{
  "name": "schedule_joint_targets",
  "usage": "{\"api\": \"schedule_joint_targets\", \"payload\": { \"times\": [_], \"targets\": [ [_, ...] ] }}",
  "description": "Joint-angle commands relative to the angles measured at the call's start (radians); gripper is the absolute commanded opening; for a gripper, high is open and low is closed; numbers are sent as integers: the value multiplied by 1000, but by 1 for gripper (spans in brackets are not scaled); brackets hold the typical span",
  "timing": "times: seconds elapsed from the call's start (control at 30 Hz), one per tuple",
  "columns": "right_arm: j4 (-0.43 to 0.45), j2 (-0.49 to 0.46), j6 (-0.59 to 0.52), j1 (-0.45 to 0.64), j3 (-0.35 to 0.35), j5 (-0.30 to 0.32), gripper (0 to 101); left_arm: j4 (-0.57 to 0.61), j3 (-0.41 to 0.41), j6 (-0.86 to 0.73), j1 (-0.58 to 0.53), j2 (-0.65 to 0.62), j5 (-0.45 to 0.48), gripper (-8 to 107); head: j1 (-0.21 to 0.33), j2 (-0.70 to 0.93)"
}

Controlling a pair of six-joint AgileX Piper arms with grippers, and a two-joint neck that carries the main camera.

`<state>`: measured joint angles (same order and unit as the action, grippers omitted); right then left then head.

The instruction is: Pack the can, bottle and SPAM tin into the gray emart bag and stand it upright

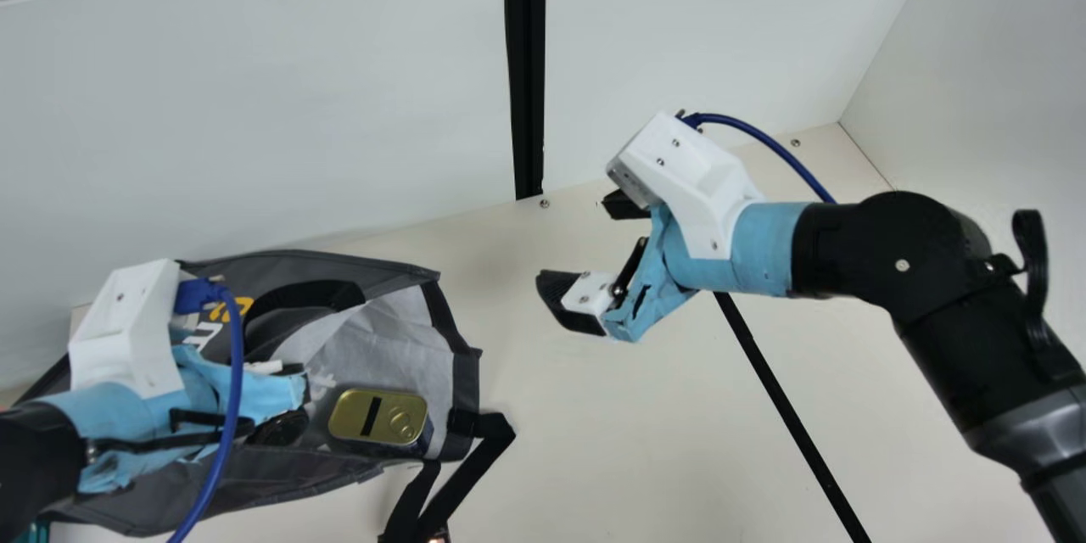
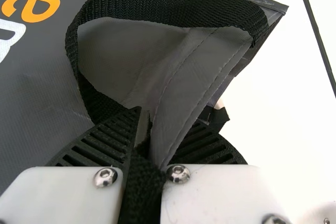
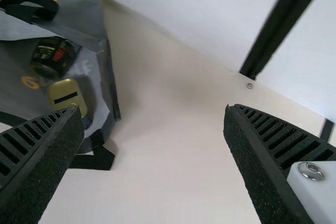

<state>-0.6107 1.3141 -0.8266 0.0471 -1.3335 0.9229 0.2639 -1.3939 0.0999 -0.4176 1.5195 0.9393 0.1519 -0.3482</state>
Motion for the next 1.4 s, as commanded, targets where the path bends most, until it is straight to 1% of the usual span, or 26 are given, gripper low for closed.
{"api": "schedule_joint_targets", "payload": {
  "times": [0.0, 0.47, 0.67, 0.87, 1.07, 1.37],
  "targets": [
    [29, -12, 25, 11, -1, -6, 95, 0, 0, 0, 0, 0, 0, -8, 23, -1],
    [184, -110, 174, 145, -38, 13, 95, 0, 0, 0, 0, 0, 0, -8, 23, -1],
    [267, -148, 228, 188, -53, 25, 95, 0, 0, 0, 0, 0, 0, -8, 23, -1],
    [369, -181, 298, 208, -69, 40, 95, 0, 0, 0, 0, 0, 0, -8, 23, -1],
    [490, -208, 388, 211, -91, 71, 95, 0, 0, 0, 0, 0, 0, -8, 23, -1],
    [656, -237, 527, 202, -133, 146, 95, 0, 0, 0, 0, 0, 0, -8, 23, -1]
  ]
}}
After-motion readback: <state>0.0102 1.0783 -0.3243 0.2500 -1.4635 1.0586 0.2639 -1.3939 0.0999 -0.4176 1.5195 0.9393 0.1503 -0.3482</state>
